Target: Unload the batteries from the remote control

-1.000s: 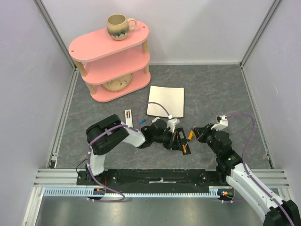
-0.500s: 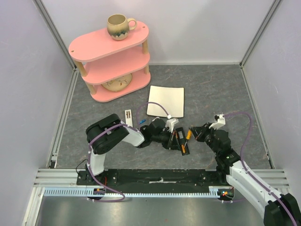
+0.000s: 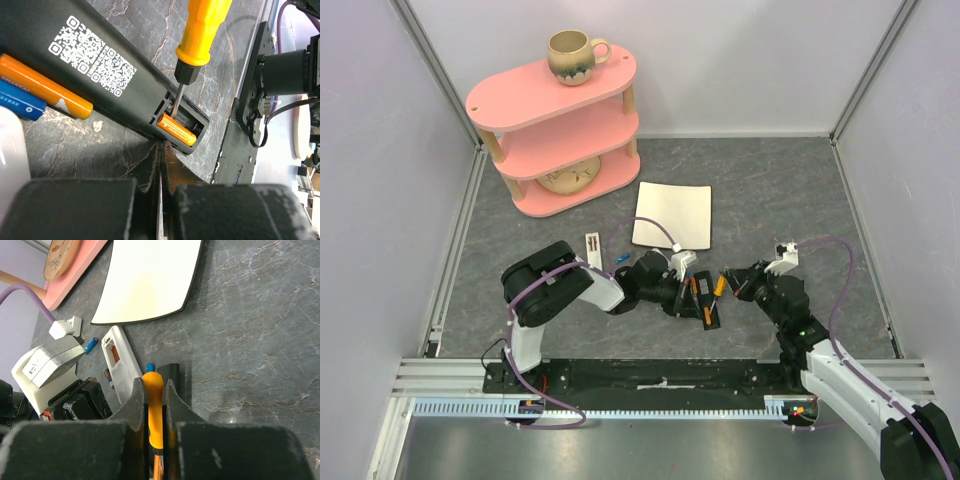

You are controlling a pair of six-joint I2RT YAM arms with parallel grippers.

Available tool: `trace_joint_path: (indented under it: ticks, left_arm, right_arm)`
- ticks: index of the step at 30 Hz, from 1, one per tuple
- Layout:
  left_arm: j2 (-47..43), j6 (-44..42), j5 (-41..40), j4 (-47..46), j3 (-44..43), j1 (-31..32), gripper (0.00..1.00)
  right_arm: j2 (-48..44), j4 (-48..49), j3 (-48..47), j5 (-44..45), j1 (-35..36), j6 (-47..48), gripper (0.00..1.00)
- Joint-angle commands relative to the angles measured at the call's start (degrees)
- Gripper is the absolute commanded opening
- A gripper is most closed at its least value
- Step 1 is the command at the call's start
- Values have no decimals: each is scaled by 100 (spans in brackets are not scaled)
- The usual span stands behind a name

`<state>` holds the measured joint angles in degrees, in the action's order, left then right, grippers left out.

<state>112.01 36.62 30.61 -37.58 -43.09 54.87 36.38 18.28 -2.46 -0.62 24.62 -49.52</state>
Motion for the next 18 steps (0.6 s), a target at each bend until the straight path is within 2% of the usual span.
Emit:
trace_joint_path:
  ticks: [1,6,9,18]
  left_arm:
    - [225,-278,-960,647,310,-126,2]
    - [15,-322,-1075,770,398,-126,2]
    - [-47,-357,-1119,858,398,-126,2]
    - [-249,-410,-1303,998,459,-152,2]
  right_arm:
    - [-349,221,509,-553,95,-1007,0]
    - [-860,-456,641,-149,87,-1077,0]
    - [-1054,-519,790,-105,95,-1227,0]
    - [-545,-335,641,1,87,-885,0]
